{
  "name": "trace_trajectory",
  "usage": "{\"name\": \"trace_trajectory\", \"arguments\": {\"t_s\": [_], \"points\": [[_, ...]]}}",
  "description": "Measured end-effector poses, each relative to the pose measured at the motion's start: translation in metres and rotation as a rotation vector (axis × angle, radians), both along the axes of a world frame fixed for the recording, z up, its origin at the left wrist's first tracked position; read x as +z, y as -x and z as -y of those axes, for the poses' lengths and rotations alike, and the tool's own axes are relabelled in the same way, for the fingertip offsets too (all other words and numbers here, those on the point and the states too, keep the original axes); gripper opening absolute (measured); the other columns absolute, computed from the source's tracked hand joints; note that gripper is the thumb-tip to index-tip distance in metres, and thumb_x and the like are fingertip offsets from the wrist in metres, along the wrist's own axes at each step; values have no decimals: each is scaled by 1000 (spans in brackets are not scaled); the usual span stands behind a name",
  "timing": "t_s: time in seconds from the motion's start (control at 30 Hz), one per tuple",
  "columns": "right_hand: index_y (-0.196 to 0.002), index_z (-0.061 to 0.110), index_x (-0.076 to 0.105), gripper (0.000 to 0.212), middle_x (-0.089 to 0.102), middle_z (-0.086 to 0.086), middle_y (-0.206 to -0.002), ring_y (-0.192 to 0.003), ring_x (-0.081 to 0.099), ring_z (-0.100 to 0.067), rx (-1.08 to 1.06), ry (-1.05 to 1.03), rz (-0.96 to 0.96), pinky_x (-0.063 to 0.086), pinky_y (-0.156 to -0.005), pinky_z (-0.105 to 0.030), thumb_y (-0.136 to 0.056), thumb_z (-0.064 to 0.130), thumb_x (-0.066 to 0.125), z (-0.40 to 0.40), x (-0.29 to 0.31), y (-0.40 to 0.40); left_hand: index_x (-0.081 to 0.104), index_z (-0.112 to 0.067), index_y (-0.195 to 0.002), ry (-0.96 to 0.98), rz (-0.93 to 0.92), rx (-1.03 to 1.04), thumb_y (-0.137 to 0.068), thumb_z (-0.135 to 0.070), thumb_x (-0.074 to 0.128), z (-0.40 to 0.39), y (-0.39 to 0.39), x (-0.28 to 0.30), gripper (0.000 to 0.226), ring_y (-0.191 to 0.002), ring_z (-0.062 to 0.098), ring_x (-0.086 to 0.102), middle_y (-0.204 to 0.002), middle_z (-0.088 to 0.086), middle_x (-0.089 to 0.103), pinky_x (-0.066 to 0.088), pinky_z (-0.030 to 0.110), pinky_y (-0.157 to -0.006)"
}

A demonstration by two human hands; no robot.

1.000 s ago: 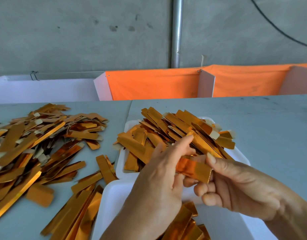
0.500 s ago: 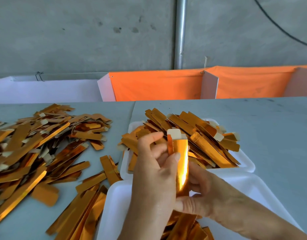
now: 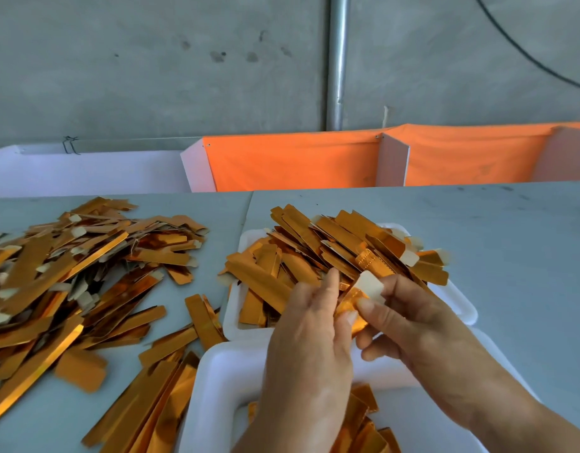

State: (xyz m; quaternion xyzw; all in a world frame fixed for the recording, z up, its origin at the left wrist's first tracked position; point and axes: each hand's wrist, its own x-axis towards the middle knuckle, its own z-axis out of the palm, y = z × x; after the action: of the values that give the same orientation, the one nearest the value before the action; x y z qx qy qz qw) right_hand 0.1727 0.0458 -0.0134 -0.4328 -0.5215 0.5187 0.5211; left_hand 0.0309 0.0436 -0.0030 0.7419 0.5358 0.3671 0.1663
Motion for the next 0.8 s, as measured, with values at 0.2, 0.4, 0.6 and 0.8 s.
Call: {"name": "trace_trajectory", "arguments": {"t_s": [0.2, 0.4, 0.6, 0.8], "points": [[-99, 28, 51, 36, 60, 0, -90, -59, 66, -23, -314, -182, 176, 55, -52, -28, -74, 11, 71, -2, 2, 7, 22, -39, -147, 5, -108, 32, -100, -34, 29, 0, 2, 1, 47, -118, 1, 42, -130, -19, 44, 35, 8, -87], [-88, 33, 57, 24, 59, -1, -102, -69, 64, -8, -283, -195, 438, 53, -54, -19, -65, 40, 62, 1, 6, 9, 15, -38, -148, 15, -181, 31, -100, -31, 34, 0, 0, 0, 52, -120, 3, 40, -132, -17, 42, 39, 12, -90], [-84, 30, 60, 23, 62, -4, -94, -68, 66, -11, -186, -59, 486, 51, -57, -14, -66, 43, 63, 0, 8, 3, 15, -36, -149, 5, -219, 2, -101, -26, 37, -1, 0, 0, 54, -118, 4, 42, -133, -15, 41, 41, 13, -87], [-84, 37, 53, 32, 49, 16, -106, -88, 58, 2, -372, -268, 586, 54, -69, -22, -68, 24, 78, 2, 8, 6, 14, -35, -149, 11, -214, -5, -100, -26, 38, -1, 0, 0, 56, -118, 4, 42, -133, -15, 41, 41, 14, -88]]}}
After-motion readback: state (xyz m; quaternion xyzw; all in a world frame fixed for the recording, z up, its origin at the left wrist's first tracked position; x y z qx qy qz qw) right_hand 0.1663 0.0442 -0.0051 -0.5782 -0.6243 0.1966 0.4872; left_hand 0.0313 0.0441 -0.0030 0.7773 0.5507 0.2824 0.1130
